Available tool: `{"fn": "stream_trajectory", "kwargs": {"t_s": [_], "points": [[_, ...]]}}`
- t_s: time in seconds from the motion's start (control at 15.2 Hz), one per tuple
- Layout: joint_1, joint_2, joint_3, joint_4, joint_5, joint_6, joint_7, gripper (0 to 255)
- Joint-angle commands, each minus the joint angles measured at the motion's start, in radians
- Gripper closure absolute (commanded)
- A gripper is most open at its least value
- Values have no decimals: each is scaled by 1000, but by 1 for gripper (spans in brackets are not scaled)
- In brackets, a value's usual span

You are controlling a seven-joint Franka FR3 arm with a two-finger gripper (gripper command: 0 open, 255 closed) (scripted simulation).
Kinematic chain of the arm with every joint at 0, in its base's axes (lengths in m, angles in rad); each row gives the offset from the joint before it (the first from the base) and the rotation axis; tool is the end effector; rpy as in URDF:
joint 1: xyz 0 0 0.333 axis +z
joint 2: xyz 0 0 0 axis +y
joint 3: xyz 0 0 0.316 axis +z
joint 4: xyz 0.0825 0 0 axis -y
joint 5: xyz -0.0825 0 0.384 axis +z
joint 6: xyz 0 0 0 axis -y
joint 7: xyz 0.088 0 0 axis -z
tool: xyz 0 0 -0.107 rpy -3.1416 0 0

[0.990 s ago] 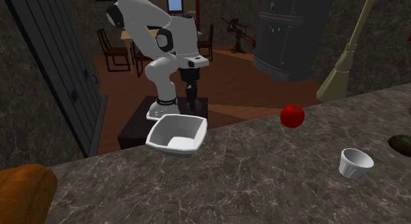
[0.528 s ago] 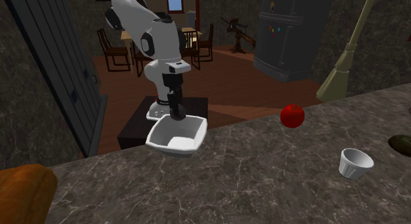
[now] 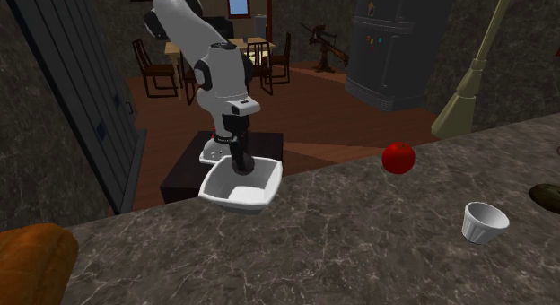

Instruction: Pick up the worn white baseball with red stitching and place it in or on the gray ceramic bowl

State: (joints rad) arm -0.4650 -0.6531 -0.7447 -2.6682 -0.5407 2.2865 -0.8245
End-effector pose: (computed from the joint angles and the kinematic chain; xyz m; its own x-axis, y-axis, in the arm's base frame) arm 0.1368 -0.3633 0.4017 0.9947 0.0276 0.0989 0.0112 -0.9866 0.1629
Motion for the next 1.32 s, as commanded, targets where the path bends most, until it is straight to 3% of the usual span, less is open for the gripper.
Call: {"fn": "stream_trajectory", "kwargs": {"t_s": [0.0,0.13,0.66,0.73,1.06,1.25], "points": [[2,17,-14,-14,-7,32,2,255],[5,37,-30,-29,-15,68,3,255],[5,37,-30,-29,-15,68,3,255],[5,37,-30,-29,-15,68,3,0],[5,37,-30,-29,-15,68,3,0],[-17,-54,36,10,7,-66,1,0]]}}
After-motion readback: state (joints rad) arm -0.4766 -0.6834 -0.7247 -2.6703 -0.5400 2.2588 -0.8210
